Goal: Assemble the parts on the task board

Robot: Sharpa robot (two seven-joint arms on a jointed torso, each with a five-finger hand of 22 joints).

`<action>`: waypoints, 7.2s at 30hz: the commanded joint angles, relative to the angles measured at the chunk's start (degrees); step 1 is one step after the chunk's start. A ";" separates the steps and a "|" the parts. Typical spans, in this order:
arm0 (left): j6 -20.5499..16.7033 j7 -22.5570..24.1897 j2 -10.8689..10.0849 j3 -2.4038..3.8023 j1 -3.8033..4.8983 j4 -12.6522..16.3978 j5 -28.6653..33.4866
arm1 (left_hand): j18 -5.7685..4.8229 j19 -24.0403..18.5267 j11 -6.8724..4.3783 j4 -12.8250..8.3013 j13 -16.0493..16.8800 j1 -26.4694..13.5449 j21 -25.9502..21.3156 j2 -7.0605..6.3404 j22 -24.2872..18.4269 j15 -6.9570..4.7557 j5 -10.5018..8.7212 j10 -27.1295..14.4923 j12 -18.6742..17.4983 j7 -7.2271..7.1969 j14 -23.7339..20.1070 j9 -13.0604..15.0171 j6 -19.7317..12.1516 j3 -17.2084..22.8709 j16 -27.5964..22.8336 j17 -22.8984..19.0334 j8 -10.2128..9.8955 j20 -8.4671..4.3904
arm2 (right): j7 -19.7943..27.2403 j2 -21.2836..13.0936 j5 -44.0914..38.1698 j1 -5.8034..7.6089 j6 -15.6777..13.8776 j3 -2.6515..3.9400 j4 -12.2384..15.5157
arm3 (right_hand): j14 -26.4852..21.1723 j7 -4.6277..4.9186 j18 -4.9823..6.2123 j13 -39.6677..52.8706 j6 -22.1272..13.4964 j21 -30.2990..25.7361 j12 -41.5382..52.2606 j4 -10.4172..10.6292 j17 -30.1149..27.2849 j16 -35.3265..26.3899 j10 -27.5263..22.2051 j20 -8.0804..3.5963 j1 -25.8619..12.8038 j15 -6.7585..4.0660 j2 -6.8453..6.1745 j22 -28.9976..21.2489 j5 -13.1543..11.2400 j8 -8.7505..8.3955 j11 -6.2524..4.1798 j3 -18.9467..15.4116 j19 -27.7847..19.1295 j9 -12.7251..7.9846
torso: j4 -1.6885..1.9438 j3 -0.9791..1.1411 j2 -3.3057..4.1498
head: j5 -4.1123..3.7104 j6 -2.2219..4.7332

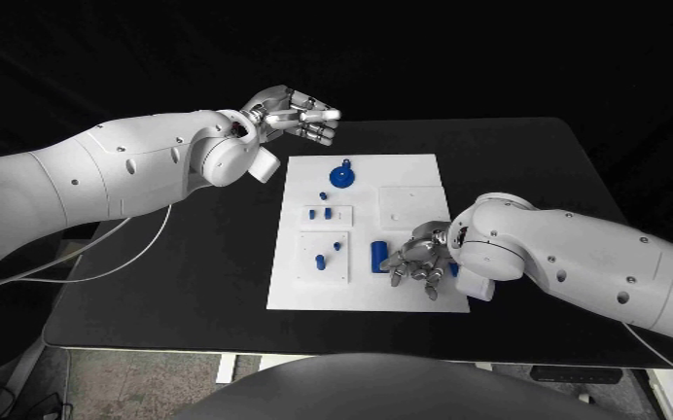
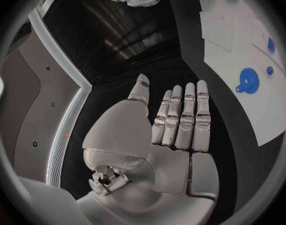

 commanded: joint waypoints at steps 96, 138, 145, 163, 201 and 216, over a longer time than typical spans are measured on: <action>0.88 1.77 -0.81 -0.78 -0.36 0.78 0.33 | 0.07 0.92 0.31 -0.56 0.00 -0.13 0.33 0.70 -0.01 -0.22 -0.09 0.61 -0.04 0.14 1.47 0.00 0.31 -0.19 0.06 0.11 0.00 -0.31 | 1.99 -11.55 -22.68 -6.42 1.12 8.20 1.34 | -0.09 2.16 0.15 -1.48 -3.92 -0.66 -1.50 1.85 -2.67 -2.74 -0.60 0.62 12.66 0.81 -8.64 -1.16 -0.28 -0.09 1.31 -6.69 0.23 -10.87 | -0.18 0.09 -0.03 | -5.13 0.01; 1.28 1.37 -0.90 -0.78 -0.36 0.56 0.33 | 0.05 0.90 0.38 -0.59 0.00 -0.20 0.30 0.89 -0.02 -0.19 -0.09 0.48 -0.04 0.24 1.41 0.00 0.19 -0.31 0.06 0.11 -0.01 -0.30 | 3.70 -12.39 -23.36 -7.17 -0.20 7.14 -0.18 | -0.05 -0.13 -0.38 -2.43 3.61 0.29 -1.93 -11.56 -3.67 -2.62 0.20 0.32 16.12 0.40 -2.93 -0.45 2.28 -0.04 0.12 4.57 -0.46 -7.70 | -0.30 0.10 -0.08 | -5.16 0.01; 1.25 1.33 -0.87 -0.78 -0.36 0.40 0.33 | 0.05 0.91 0.37 -0.54 0.00 -0.25 0.30 0.95 -0.02 -0.18 -0.09 0.50 -0.03 0.23 1.41 0.00 0.20 -0.31 0.06 0.11 -0.01 -0.30 | 4.87 -13.90 -20.39 -7.03 -0.21 8.11 0.63 | -0.06 -0.64 -0.67 -2.31 3.87 0.23 -1.80 -9.03 -3.75 -2.47 0.31 0.20 14.36 0.29 -3.27 -0.64 1.41 -0.09 -0.05 2.18 -0.38 -7.49 | -0.29 0.07 -0.09 | -5.23 0.01; 1.26 1.21 -0.63 -0.79 -0.36 0.35 0.33 | 0.05 0.92 0.36 -0.50 0.00 -0.29 0.30 0.96 -0.02 -0.19 -0.08 0.52 -0.03 0.23 1.42 0.00 0.22 -0.33 0.06 0.11 0.00 -0.30 | 5.23 -14.71 -14.52 -2.89 -0.60 9.36 4.22 | -0.09 -0.96 -0.84 -2.11 4.95 0.19 -1.71 -6.56 -3.47 -2.09 0.54 0.09 13.25 0.20 -2.90 -0.93 1.36 -0.11 -0.21 -0.09 -0.20 -8.12 | -0.22 0.05 -0.06 | -4.43 0.01; 1.75 1.31 -0.25 -0.79 -0.36 0.62 0.33 | 0.05 0.90 0.35 -0.40 0.00 -0.22 0.30 1.06 -0.02 -0.18 -0.08 0.51 -0.04 0.23 1.41 0.00 0.22 -0.34 0.06 0.11 0.00 -0.29 | 3.84 -1.89 -22.39 -4.16 -3.82 6.89 0.21 | -0.11 -0.93 -0.83 -1.89 4.98 0.14 -1.84 -5.42 -3.38 -2.12 0.34 -0.05 12.68 0.05 -2.58 -1.23 1.87 -0.11 -0.35 -1.27 -0.10 -8.75 | -0.22 0.13 -0.03 | -3.24 0.01; 1.99 1.06 -0.31 -0.80 -0.36 0.64 0.33 | 0.05 0.85 0.37 -0.38 0.00 -0.28 0.29 1.20 -0.03 -0.16 -0.08 0.46 -0.03 0.24 1.34 0.00 0.17 -0.38 0.06 0.11 0.00 -0.27 | 2.96 -1.40 -21.70 -4.68 -2.54 6.19 -0.15 | -0.12 -0.92 -0.88 -1.81 4.97 0.13 -1.86 -5.27 -3.32 -2.10 0.28 -0.07 12.49 0.03 -2.54 -1.30 2.05 -0.11 -0.36 -1.31 -0.07 -8.86 | -0.24 0.10 -0.05 | -3.16 0.01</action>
